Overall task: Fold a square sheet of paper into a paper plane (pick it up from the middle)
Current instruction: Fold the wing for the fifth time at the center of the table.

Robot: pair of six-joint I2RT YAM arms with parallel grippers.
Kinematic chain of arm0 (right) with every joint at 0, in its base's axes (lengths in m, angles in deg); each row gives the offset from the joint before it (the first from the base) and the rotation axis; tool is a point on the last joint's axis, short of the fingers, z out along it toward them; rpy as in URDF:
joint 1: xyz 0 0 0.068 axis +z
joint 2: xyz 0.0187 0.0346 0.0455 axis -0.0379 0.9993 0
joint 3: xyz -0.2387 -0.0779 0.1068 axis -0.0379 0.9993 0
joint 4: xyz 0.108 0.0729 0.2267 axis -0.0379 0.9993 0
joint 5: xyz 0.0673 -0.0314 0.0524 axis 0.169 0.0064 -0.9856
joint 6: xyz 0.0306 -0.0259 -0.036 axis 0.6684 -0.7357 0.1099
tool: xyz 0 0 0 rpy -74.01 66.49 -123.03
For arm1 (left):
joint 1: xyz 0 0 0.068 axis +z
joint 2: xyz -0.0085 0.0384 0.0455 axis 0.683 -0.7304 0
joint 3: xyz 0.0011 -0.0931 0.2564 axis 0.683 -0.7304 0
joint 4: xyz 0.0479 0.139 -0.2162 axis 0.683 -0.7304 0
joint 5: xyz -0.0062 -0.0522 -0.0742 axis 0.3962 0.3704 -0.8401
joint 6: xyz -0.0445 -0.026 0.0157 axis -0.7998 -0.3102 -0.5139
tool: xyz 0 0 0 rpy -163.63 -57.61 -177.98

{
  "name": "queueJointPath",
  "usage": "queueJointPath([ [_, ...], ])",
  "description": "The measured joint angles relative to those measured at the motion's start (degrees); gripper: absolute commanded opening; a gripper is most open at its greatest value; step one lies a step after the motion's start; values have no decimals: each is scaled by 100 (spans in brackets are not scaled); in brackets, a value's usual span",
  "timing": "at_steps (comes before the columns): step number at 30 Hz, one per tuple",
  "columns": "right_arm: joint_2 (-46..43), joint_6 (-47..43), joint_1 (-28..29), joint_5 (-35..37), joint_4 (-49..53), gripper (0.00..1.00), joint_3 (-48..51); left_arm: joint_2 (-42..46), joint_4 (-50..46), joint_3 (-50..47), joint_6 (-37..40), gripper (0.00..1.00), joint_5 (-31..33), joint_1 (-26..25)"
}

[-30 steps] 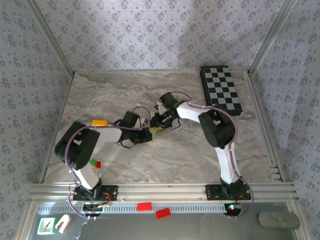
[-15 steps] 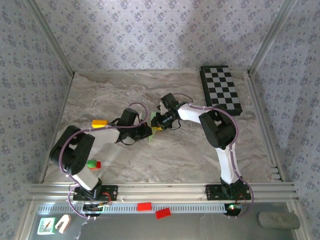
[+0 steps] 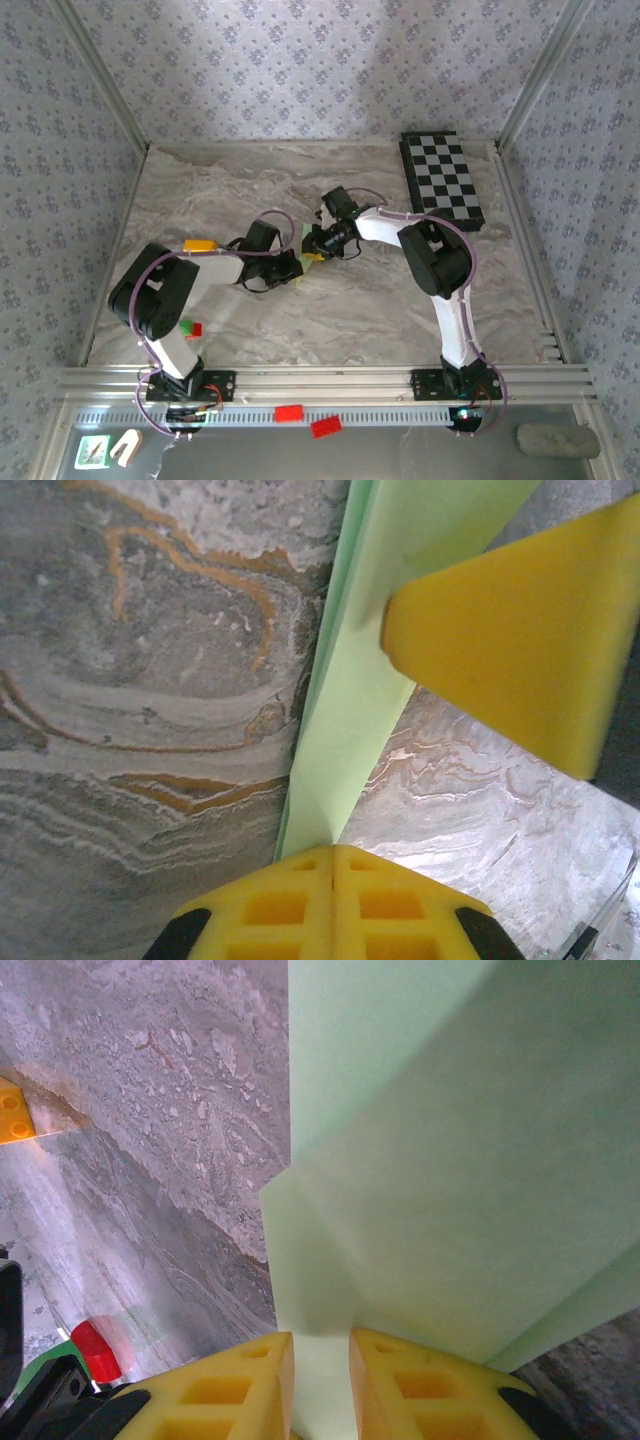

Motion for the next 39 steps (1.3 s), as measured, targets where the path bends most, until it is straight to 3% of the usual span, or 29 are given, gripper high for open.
queueJointPath([
  [13, 0, 48, -11, -7, 44, 24, 0, 24, -835, 229, 199, 4, 192, -125],
  [25, 0, 107, -17, -66, 42, 24, 26, 802, -1700, -210, 219, 4, 328, -157],
  [31, 0, 129, -22, -92, 22, 24, 33, 841, -1523, 105, 184, 3, 345, -157],
  [39, 0, 151, -33, -133, 7, 23, 37, 162, -970, 546, 57, 1, 437, -155],
])
